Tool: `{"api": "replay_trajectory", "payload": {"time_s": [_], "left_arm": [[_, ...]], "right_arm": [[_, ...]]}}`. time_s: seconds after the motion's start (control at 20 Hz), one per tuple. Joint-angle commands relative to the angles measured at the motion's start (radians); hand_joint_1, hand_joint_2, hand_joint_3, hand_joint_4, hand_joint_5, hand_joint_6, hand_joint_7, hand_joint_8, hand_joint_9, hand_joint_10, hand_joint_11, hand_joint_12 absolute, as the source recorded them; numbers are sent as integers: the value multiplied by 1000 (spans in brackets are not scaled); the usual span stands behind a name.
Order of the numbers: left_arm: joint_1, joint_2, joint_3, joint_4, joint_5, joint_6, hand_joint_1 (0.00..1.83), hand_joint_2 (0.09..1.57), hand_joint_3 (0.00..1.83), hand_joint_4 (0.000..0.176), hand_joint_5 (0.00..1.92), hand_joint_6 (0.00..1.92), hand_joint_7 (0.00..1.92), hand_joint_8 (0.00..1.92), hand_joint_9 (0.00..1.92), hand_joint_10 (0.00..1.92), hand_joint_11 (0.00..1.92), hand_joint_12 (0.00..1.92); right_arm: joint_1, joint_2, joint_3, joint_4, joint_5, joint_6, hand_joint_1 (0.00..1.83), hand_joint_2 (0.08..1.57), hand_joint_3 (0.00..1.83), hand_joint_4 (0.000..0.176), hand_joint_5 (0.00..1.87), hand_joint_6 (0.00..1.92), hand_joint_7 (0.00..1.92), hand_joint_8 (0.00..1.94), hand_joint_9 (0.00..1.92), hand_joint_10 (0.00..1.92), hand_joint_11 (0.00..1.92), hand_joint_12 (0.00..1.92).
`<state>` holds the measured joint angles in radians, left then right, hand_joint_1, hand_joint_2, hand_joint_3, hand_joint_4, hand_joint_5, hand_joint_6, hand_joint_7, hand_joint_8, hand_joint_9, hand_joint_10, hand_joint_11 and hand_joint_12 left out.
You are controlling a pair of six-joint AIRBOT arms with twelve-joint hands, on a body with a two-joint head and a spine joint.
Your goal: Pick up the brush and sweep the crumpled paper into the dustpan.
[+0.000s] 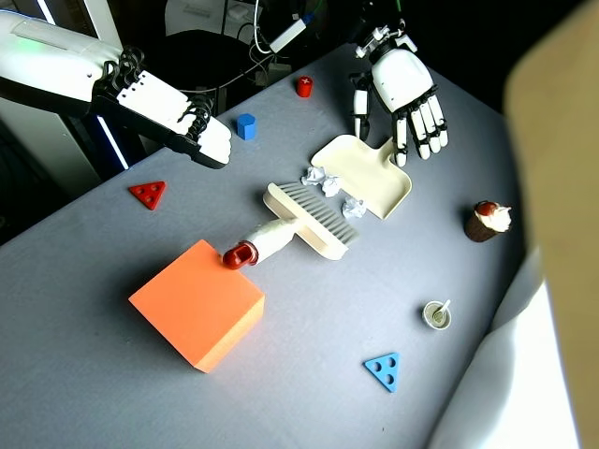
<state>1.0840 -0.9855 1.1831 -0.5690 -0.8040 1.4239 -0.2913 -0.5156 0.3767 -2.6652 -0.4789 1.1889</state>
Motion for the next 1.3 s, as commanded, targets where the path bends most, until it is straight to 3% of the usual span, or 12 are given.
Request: {"api": "replay_trajectory", "payload": {"time_s": [0.0,0.05,0.1,0.15,0.2,0.25,0.55,0.65,0.75,0.85,0.95,1.25], "left_arm": [[-11,-12,2,9,-100,8,826,967,3,131,820,21,423,5,304,7,223,185],[-14,-14,5,11,-99,7,887,1028,3,84,954,8,474,1,353,3,249,224],[-17,-12,6,12,-96,2,1016,1064,0,158,1059,631,494,8,365,5,255,248],[-19,-10,6,12,-95,-1,1055,1073,0,126,1067,789,508,7,390,8,279,268],[-22,-6,5,13,-95,-3,1055,1073,0,126,1067,789,508,7,390,8,279,268],[-27,-5,6,17,-87,-3,1126,1060,0,0,1118,749,574,8,451,10,297,307],[-55,-10,5,42,-56,2,1116,1063,0,0,1108,768,548,1,466,4,262,407],[-60,-11,7,46,-52,2,1103,1068,1,26,1094,793,506,1,442,0,243,434],[-64,-10,9,55,-42,-2,1068,1082,2,97,1054,856,477,1,419,0,242,455],[-64,-10,10,57,-39,-2,1075,1083,0,79,1055,858,470,1,391,0,235,472],[-64,-9,13,56,-32,-3,1045,1094,0,140,1027,900,470,1,393,1,190,503],[-87,5,29,56,11,-3,1060,1075,0,138,1071,827,442,0,385,3,141,608]], "right_arm": [[9,9,0,-38,-98,1,0,992,2,0,228,9,259,10,242,8,219,13],[9,9,0,-38,-98,1,0,991,1,0,214,2,227,0,211,0,190,0],[8,8,0,-37,-100,1,0,992,1,0,214,2,229,1,214,2,192,1],[7,8,0,-35,-101,1,0,992,1,0,211,0,231,2,216,2,197,4],[7,8,0,-28,-101,1,0,992,1,0,211,0,231,2,216,2,197,4],[2,15,-5,-19,-108,1,0,995,2,0,198,0,224,1,207,1,186,2],[-8,-4,8,72,-154,1,0,1003,2,0,220,11,249,15,231,15,221,22],[-15,-27,14,106,-185,-2,0,998,0,0,225,11,261,16,242,16,220,20],[-22,-47,18,129,-217,-7,45,1003,1,0,218,5,268,13,253,15,232,23],[-34,-68,14,157,-269,-37,190,998,0,0,187,0,248,2,234,3,202,9],[-51,-126,6,248,-374,-207,410,977,0,0,149,0,229,0,222,1,183,1],[-96,-314,14,281,-648,-414,961,883,0,0,150,0,201,0,184,0,183,0]]}}
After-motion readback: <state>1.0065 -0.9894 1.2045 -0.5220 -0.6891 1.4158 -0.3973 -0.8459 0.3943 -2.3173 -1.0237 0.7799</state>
